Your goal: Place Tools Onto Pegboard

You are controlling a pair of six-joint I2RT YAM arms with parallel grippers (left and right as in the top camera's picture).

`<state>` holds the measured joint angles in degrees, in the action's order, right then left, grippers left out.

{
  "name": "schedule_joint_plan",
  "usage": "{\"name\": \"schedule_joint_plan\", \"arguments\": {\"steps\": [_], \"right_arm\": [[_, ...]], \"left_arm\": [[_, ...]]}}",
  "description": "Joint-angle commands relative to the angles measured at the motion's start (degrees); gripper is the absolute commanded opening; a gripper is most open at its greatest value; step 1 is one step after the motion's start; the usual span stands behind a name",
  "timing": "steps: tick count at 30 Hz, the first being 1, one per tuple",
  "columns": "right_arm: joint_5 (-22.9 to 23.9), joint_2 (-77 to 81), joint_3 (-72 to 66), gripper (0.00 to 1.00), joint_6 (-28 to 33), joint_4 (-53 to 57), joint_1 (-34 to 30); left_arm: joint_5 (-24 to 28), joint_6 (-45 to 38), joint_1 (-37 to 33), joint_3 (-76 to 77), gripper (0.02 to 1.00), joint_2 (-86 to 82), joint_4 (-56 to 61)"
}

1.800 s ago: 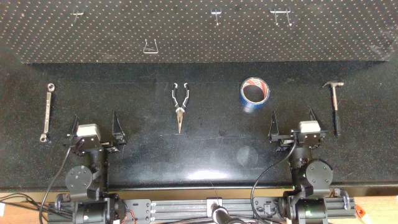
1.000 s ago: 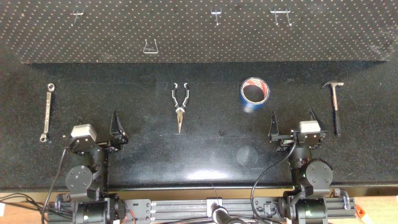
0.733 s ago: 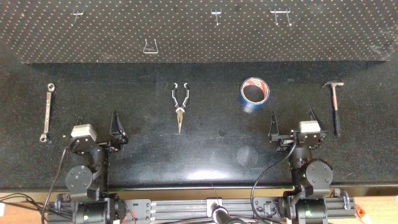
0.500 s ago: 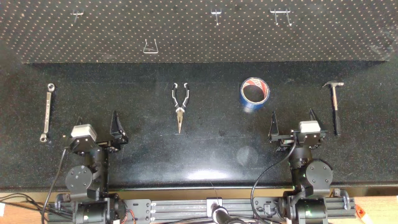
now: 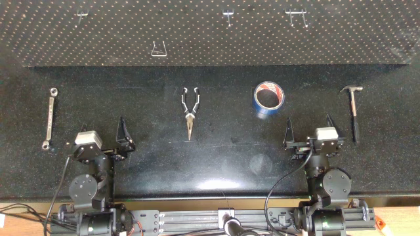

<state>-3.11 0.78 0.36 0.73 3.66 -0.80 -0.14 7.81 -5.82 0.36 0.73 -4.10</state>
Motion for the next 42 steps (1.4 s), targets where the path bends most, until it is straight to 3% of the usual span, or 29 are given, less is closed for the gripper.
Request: {"name": "schedule_joint_plan", "arguments": {"steps": [1,17,20,24,33,37,42], "right_arm": [[-0.35,-0.66,-0.13,0.989,-0.70,0.35,-0.31],[-0.37,-0.66,-0.13,0.989,-0.70,0.35,-0.31],[-0.37,-0.66,-0.13,0.989,-0.70,0.35,-0.31],[-0.37,-0.66,-0.13,0.989,-0.70,0.35,-0.31],[-0.37,-0.66,-0.13,0.989,-0.70,0.35,-0.31],[-0.37,-0.66,-0.13,0.989,-0.70,0.35,-0.31],[-0.37,-0.66,-0.13,0.989,-0.70,0.35,-0.31]], "left_arm": [[0.66,0.55,-0.20,-0.04,0.996,-0.42,-0.48],[1.97,1.36,-0.11,-0.04,0.996,-0.35,-0.46],[2.36,0.50,-0.26,0.35,0.996,6.45,3.06],[2.29,-11.39,-0.13,9.20,0.996,25.97,5.05],[2.16,-13.27,-3.17,49.96,0.996,51.19,-27.21],[2.25,-13.97,-10.84,58.14,0.993,52.52,-35.74],[2.38,-27.10,-24.72,60.08,0.996,52.89,-49.35]]}}
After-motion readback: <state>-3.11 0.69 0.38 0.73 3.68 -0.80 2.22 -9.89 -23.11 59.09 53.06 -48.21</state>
